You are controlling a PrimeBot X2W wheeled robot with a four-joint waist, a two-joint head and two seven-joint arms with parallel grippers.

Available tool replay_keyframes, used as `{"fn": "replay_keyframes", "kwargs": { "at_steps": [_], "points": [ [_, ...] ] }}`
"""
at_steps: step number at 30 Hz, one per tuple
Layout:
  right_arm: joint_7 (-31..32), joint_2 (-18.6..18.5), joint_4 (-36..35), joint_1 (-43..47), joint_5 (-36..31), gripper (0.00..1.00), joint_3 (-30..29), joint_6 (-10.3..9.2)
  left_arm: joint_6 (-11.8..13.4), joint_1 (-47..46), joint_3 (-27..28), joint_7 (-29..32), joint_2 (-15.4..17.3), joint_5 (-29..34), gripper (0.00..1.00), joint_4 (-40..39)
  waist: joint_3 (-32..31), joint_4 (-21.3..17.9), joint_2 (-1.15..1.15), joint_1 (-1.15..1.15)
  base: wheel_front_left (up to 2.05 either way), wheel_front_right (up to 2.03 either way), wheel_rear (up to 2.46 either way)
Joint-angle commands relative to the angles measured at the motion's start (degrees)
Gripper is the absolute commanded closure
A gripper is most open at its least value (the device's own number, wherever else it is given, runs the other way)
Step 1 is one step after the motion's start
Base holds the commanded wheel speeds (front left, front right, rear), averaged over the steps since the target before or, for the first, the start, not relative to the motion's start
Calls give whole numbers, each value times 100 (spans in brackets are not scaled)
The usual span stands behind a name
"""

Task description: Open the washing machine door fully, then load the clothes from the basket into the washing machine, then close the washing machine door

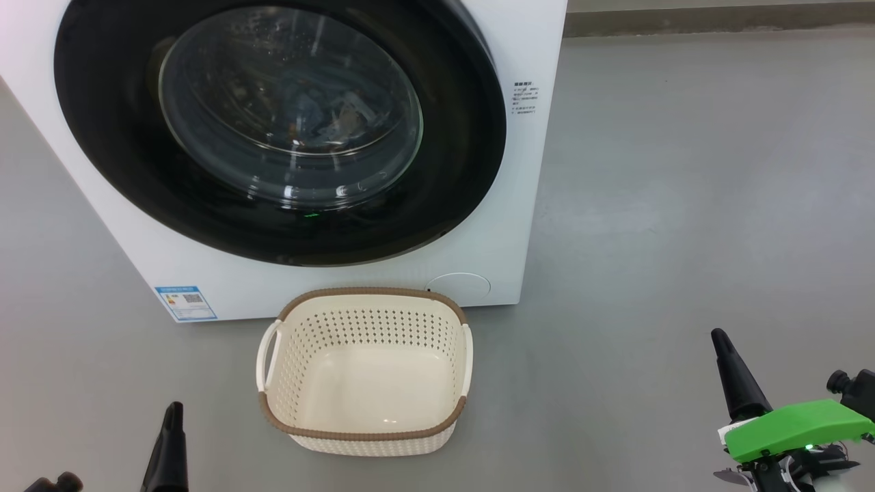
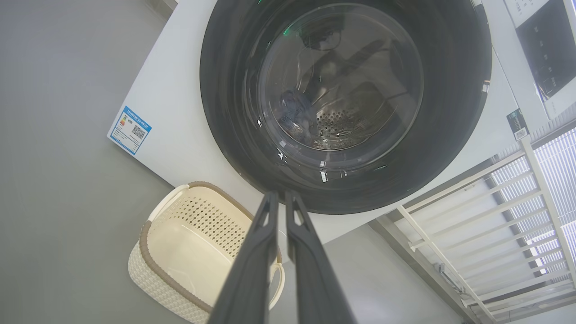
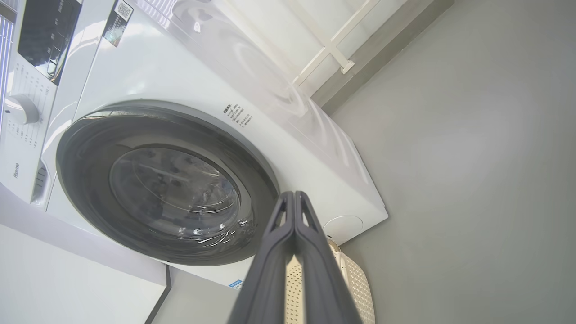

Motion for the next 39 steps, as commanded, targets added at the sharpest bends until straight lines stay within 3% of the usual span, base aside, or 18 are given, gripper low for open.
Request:
{"fn": "replay_keyframes", "kwargs": {
  "at_steps": [1,39],
  "points": [
    [36,-63,-128,-213,146,100,-35,1,-7,-295,156,47,40,-138,100,-127,0,1,0,0,0,0,0],
    [654,329,-102,-275,2007,100,-565,0,-11,-467,492,671,-273,-2021,100,-145,-8,29,0,0,0,0,0]
  ]
}}
